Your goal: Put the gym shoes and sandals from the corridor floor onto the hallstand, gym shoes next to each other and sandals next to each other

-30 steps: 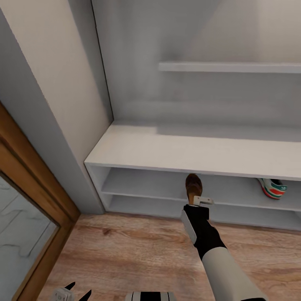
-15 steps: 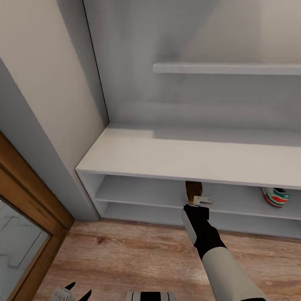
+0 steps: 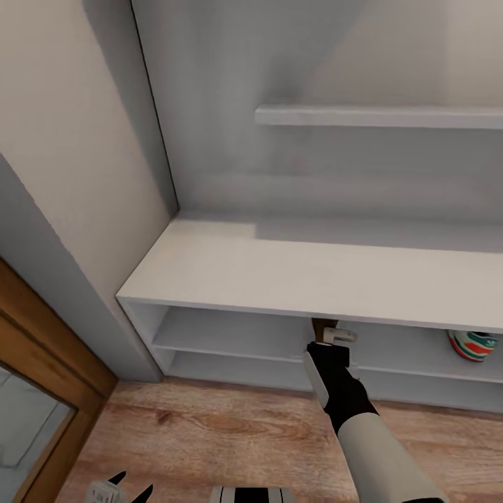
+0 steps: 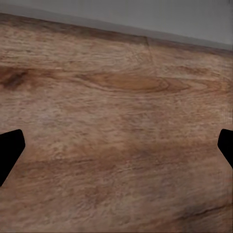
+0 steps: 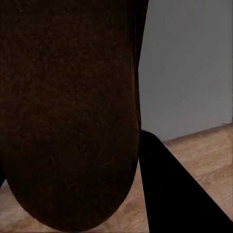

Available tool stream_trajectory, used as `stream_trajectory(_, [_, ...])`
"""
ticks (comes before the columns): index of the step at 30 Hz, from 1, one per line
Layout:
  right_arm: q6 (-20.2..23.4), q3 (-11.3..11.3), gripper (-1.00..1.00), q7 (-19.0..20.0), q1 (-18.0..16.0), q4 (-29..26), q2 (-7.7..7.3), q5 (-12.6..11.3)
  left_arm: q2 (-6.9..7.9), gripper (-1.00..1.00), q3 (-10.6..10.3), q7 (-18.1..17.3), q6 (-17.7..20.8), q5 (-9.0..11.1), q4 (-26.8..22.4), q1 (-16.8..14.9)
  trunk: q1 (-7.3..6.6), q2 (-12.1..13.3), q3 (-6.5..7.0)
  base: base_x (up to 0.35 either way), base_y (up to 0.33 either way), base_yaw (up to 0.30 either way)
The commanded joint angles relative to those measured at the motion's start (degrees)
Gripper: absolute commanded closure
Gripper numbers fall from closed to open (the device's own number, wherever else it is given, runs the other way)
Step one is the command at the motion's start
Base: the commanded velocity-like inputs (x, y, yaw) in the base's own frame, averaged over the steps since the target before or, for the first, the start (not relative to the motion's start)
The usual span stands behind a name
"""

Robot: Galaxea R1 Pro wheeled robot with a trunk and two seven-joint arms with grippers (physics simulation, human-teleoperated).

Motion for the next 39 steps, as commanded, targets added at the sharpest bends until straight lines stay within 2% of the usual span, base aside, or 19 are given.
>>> stream_trajectory(1, [-0.02,0.06,1.00,-0.44,-0.02,-0.07,0.00,-0.72,-0.04,-1.00,0.22,-0.28,-0.24,-0.31,-0.01,-0.04,0.01,-0.02,-0.05,0.154,-0.022,0.000])
stream_trajectory(39, [-0.11,0.13,1.00,-0.39,-0.03,0.13,0.00,-0.71,-0.05,-1.00,0.26,-0.33,-0.24,-0.31,-0.01,-0.04,0.01,-0.02,-0.05,0.042,-0.002,0.000])
